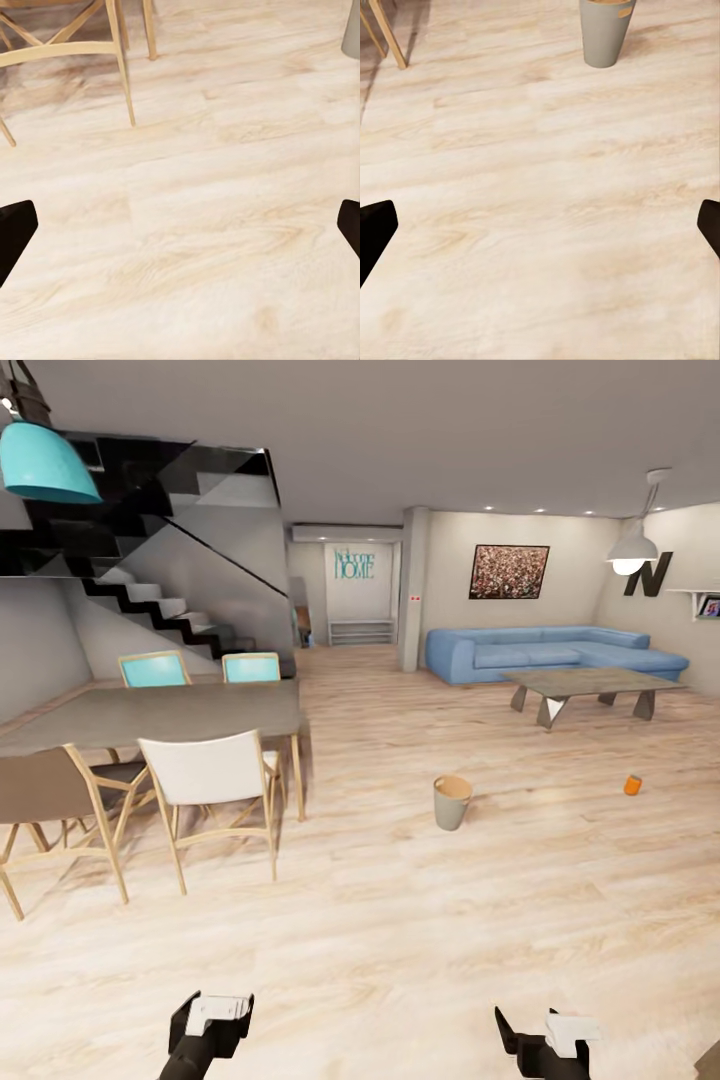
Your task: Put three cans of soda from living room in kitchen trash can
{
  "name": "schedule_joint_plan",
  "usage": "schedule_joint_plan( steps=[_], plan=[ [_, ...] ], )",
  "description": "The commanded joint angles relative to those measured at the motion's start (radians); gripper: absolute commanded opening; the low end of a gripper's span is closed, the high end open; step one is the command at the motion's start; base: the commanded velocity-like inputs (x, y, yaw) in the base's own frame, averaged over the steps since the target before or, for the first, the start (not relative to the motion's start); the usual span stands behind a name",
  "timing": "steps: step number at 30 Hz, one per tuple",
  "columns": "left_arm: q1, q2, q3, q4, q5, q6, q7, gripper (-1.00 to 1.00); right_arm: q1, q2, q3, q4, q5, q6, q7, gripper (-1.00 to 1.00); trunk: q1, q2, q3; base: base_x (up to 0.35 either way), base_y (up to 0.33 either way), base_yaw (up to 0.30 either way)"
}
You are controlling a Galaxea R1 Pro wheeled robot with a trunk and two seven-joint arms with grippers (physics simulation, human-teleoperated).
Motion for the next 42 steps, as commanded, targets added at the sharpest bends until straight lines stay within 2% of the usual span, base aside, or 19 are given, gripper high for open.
schedule_joint_plan(
  steps=[1,10,42],
  plan=[
    [0.0,0.0,0.0,0.01,0.001,0.0,0.0,1.0,0.0,0.0,0.0,0.0,0.0,0.0,0.0,1.0,0.0,0.0,0.0,0.257,-0.095,-0.002],
    [-0.002,-0.001,-0.002,0.058,0.002,0.0,-0.001,1.0,0.0,0.001,-0.001,0.0,0.0,0.0,0.0,1.0,0.0,0.0,0.0,0.258,-0.091,-0.001],
    [-0.002,-0.002,-0.002,0.059,0.002,0.0,0.0,1.0,0.0,0.001,0.001,0.001,0.002,-0.018,0.0,1.0,0.0,0.0,0.0,0.277,-0.094,0.0]
  ],
)
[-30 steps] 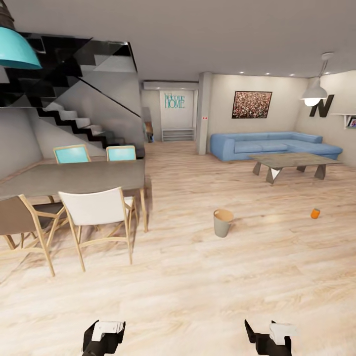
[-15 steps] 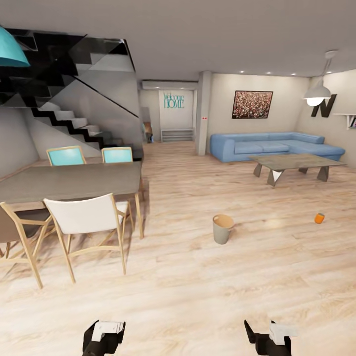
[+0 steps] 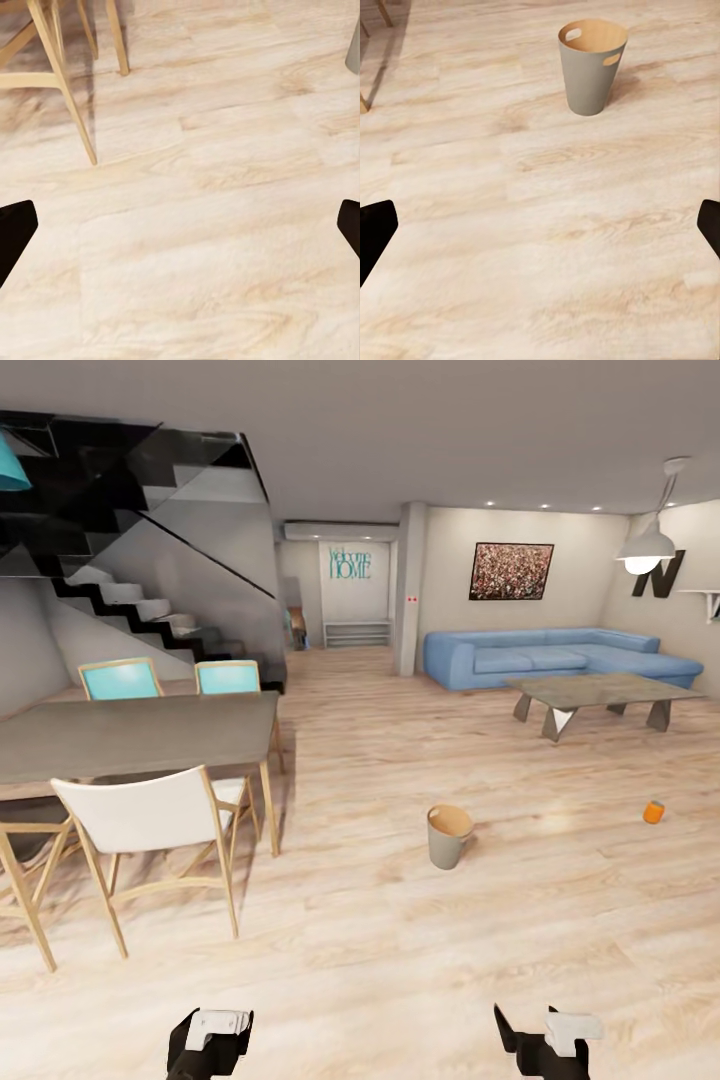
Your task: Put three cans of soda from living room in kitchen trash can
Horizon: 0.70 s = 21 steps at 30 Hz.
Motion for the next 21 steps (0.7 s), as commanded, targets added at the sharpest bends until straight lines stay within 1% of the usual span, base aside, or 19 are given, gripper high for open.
schedule_joint_plan(
  steps=[1,21],
  plan=[
    [0.0,0.0,0.0,0.0,0.0,0.0,0.0,1.0,0.0,0.0,0.0,0.0,0.0,0.0,0.0,1.0,0.0,0.0,0.0,0.274,-0.124,0.0],
    [0.0,0.0,0.0,0.0,0.0,0.0,0.0,1.0,0.0,0.0,0.0,0.0,0.0,-0.001,0.0,1.0,0.0,0.0,0.0,0.274,-0.144,0.0]
  ],
)
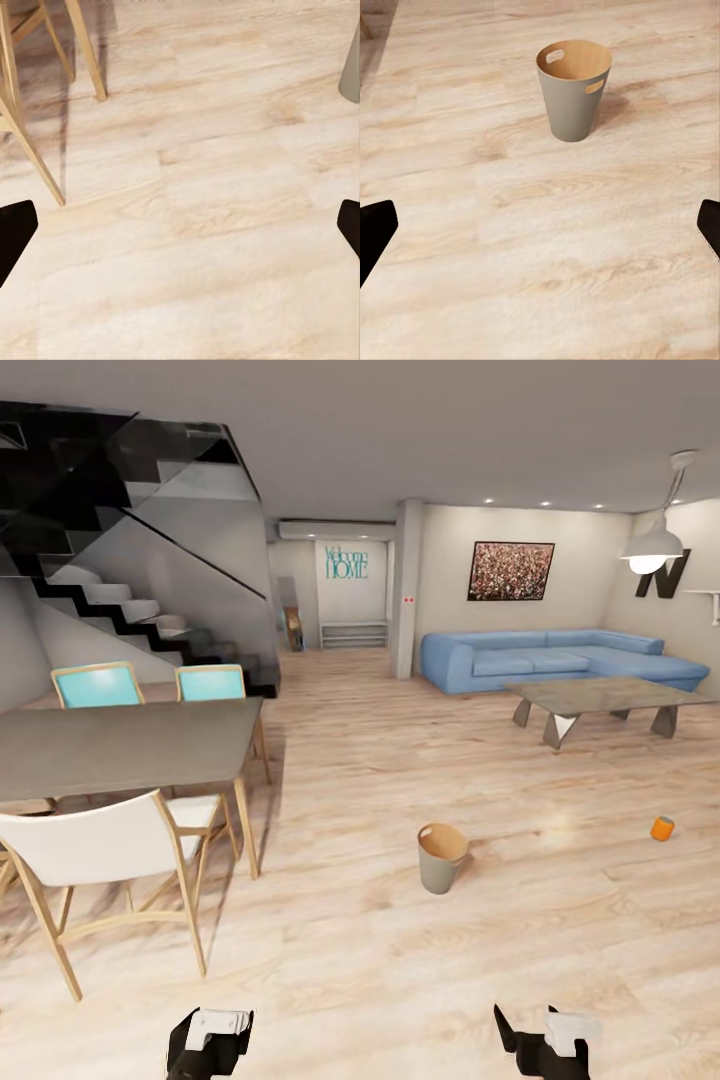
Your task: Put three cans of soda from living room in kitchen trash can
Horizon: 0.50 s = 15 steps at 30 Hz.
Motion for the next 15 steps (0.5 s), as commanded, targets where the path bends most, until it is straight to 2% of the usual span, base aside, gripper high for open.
schedule_joint_plan(
  steps=[1,15],
  plan=[
    [0.0,0.0,0.0,0.0,0.0,0.0,0.0,1.0,0.0,0.0,0.0,0.0,0.0,0.0,0.0,1.0,0.0,0.0,0.0,0.274,-0.148,0.0],
    [0.0,0.0,0.0,0.0,0.0,0.0,0.0,1.0,0.0,0.0,0.002,0.0,0.001,0.0,0.0,1.0,0.0,0.0,0.0,0.275,-0.133,0.0]
  ],
)
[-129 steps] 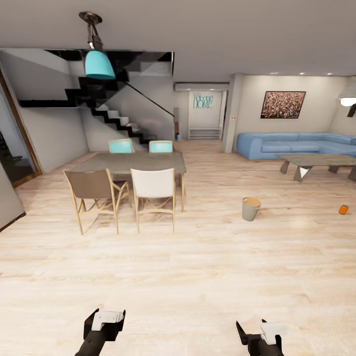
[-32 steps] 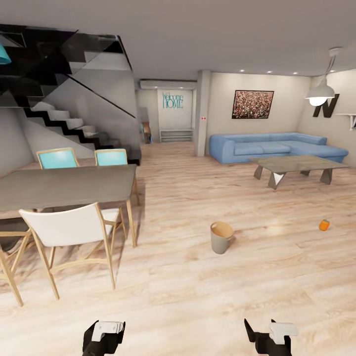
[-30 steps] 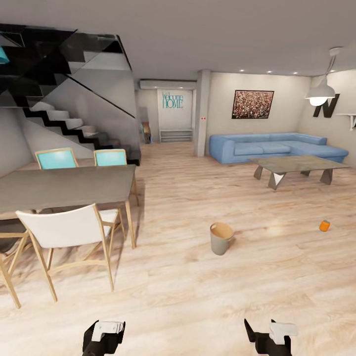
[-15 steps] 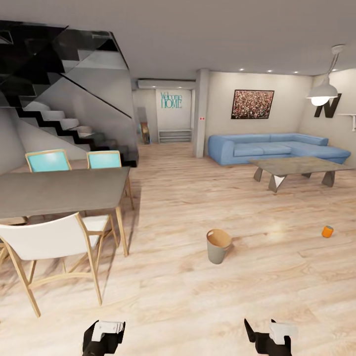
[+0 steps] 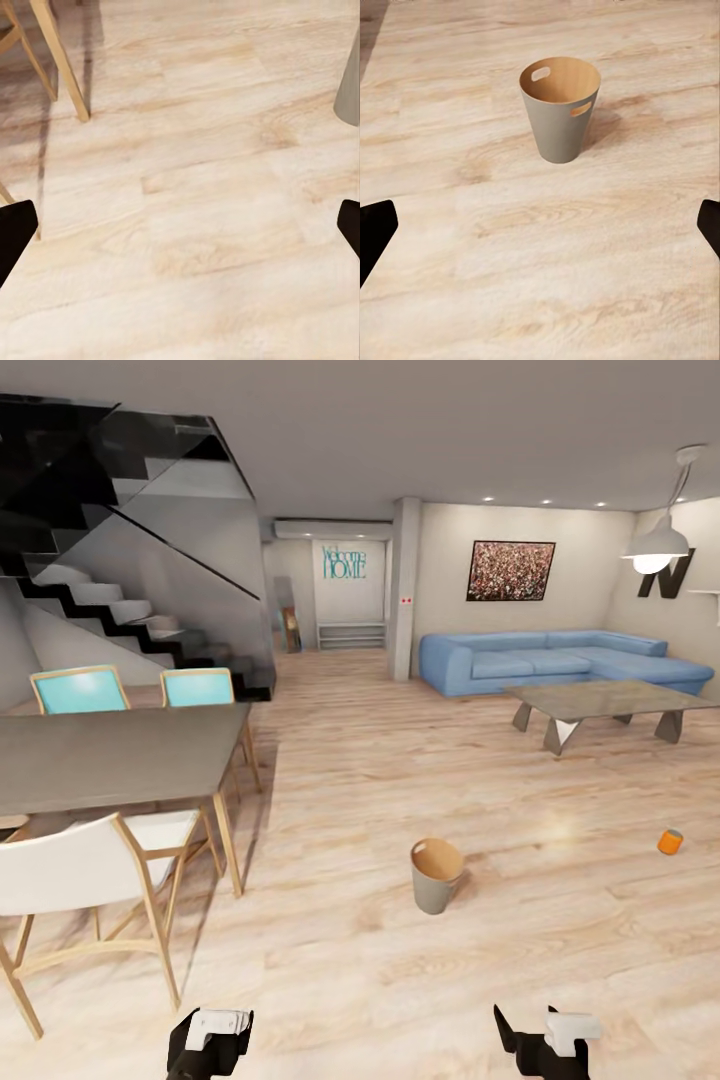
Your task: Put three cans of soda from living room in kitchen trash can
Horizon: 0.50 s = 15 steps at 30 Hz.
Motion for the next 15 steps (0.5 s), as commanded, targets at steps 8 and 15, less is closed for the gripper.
schedule_joint_plan(
  steps=[8,15],
  plan=[
    [0.0,0.0,0.0,0.0,0.0,0.0,0.0,1.0,0.0,0.0,0.003,0.001,0.0,0.0,0.0,1.0,0.0,0.0,0.0,0.298,-0.014,0.0],
    [0.0,0.0,0.0,0.0,0.0,0.0,0.0,1.0,0.0,0.0,0.005,0.009,0.0,0.0,0.0,1.0,0.0,0.0,0.0,0.32,-0.001,0.0]
  ],
)
